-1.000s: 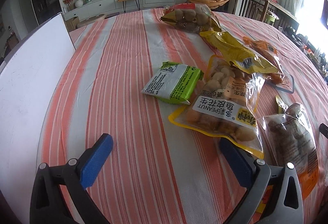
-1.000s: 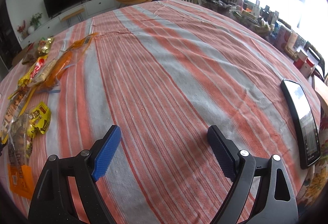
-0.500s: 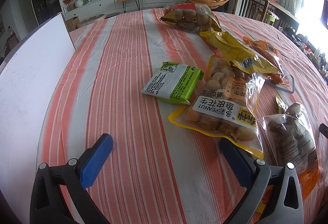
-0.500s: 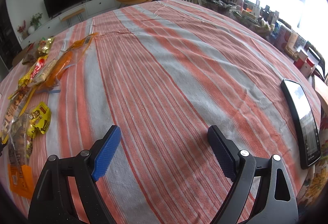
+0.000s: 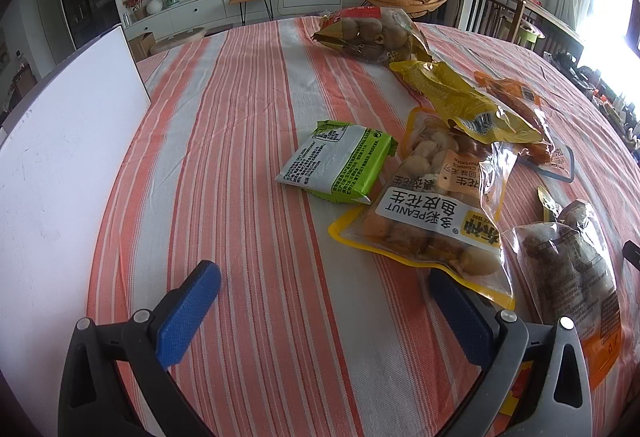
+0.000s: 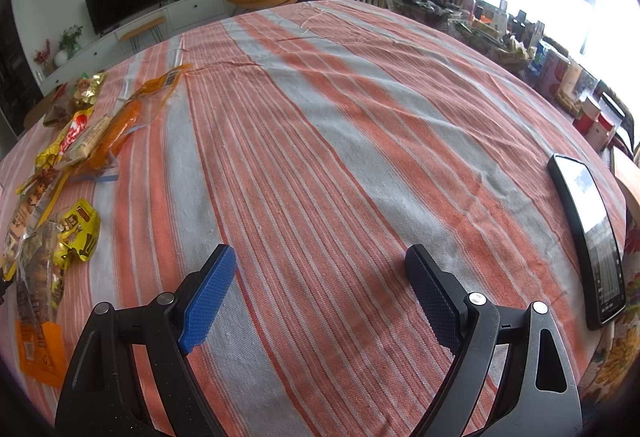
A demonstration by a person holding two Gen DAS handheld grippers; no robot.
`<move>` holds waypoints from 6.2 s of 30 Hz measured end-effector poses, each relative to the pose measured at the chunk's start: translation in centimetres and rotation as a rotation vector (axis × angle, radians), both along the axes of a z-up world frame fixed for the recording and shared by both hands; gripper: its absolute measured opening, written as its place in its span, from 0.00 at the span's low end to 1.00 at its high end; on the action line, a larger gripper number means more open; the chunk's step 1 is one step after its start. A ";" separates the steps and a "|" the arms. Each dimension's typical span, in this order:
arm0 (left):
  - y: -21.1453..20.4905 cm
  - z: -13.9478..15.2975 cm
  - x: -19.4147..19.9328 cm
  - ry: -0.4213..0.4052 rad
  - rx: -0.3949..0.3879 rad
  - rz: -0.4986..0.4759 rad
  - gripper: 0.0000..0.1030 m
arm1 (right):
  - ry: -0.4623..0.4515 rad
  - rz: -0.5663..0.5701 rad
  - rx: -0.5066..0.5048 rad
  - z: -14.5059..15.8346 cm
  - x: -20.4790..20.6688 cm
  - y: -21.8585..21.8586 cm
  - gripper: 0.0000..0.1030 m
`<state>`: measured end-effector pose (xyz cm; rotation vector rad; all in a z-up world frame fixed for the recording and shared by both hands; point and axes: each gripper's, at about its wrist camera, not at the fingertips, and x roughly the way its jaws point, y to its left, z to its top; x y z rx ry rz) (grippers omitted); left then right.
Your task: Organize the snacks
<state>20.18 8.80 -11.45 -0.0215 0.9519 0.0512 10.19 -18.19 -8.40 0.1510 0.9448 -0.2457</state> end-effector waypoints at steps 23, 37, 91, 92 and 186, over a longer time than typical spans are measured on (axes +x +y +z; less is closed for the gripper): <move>0.0 0.0 0.0 0.000 0.000 0.000 1.00 | 0.000 0.000 0.001 0.0 0.1 0.0 0.87; 0.0 0.0 0.0 0.000 0.000 0.001 1.00 | 0.000 0.000 0.002 0.0 0.1 0.0 0.87; -10.3 1.8 8.2 0.155 0.159 -0.454 0.64 | 0.000 0.001 0.002 0.0 0.1 -0.1 0.87; -10.1 2.0 8.3 0.155 0.158 -0.437 0.56 | 0.000 0.001 0.002 0.0 0.1 -0.1 0.87; 0.0 1.8 -11.3 0.063 -0.117 -0.187 0.54 | 0.110 0.578 0.322 4.1 1.9 11.5 0.91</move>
